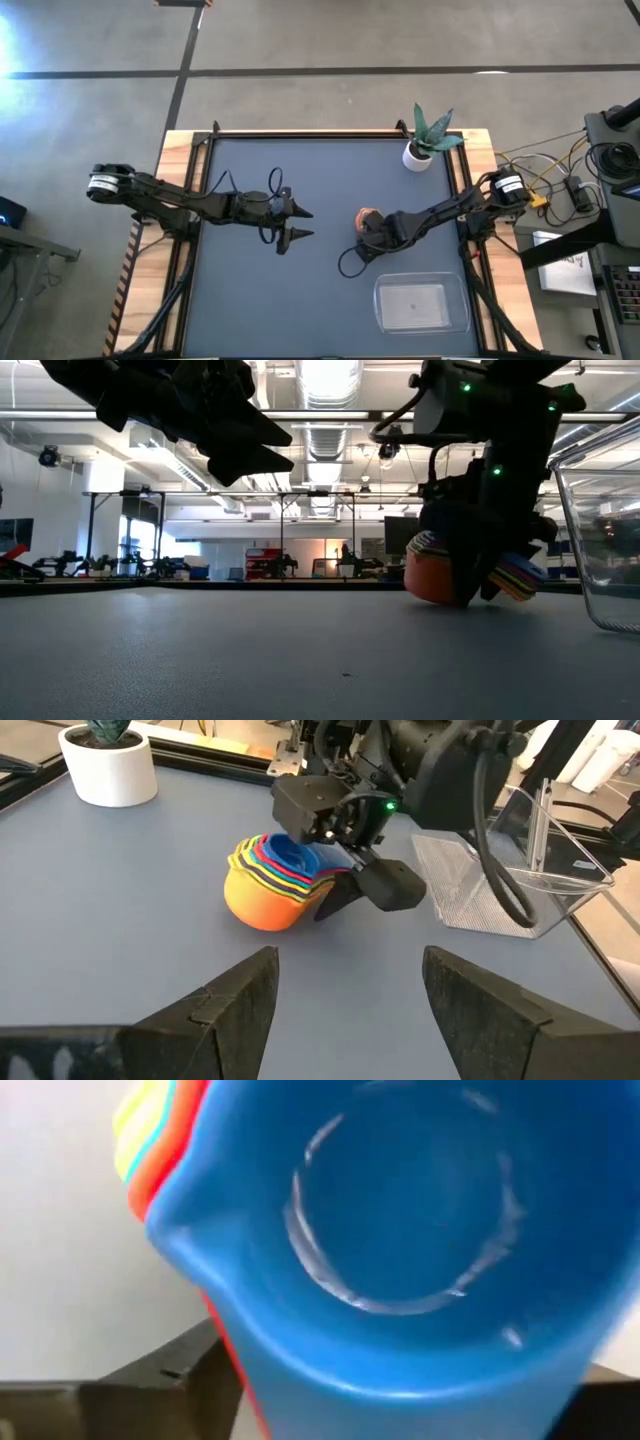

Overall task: Nest measuring cups in basket
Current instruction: Put the stacked measuring cups into the bin, then return to Home Position

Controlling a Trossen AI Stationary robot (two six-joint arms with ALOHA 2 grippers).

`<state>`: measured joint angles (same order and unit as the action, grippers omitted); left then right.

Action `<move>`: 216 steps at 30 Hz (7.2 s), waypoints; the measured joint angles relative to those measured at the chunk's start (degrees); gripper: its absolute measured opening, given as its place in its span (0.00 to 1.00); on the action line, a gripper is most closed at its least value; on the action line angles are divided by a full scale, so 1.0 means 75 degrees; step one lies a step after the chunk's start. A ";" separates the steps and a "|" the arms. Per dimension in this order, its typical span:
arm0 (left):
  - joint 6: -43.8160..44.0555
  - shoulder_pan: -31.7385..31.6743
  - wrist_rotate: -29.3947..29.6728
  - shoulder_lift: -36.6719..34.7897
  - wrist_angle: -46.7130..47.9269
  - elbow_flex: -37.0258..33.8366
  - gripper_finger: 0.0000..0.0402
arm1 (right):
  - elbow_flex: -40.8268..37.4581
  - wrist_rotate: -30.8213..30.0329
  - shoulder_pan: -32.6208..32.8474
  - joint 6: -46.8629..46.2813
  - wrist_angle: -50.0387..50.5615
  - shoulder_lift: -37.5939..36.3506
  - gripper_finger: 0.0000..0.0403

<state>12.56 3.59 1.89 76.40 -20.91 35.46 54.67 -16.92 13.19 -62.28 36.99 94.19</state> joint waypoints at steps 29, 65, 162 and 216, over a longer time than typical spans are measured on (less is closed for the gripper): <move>0.0026 -0.0001 0.0003 0.0003 0.0021 0.0000 0.58 | -0.0084 0.0091 0.0341 -0.0111 0.0412 -0.0714 0.26; 0.0076 0.0000 0.0006 0.0003 0.0000 0.0000 0.58 | 0.1107 0.0183 0.1701 -0.0369 0.2716 -0.1825 0.26; 0.0288 -0.0008 -0.1577 0.0017 -0.2154 0.0440 0.58 | 0.0158 0.0436 0.6209 0.0113 0.2170 -0.2232 0.26; -0.0007 -0.0020 -0.1241 -0.2807 -0.0524 0.0435 0.58 | -0.0212 -0.1457 0.5470 0.3223 0.0010 -0.5194 0.44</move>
<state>12.50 3.44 -7.42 55.35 -24.84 38.72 53.08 -27.85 54.22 -38.11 37.06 55.24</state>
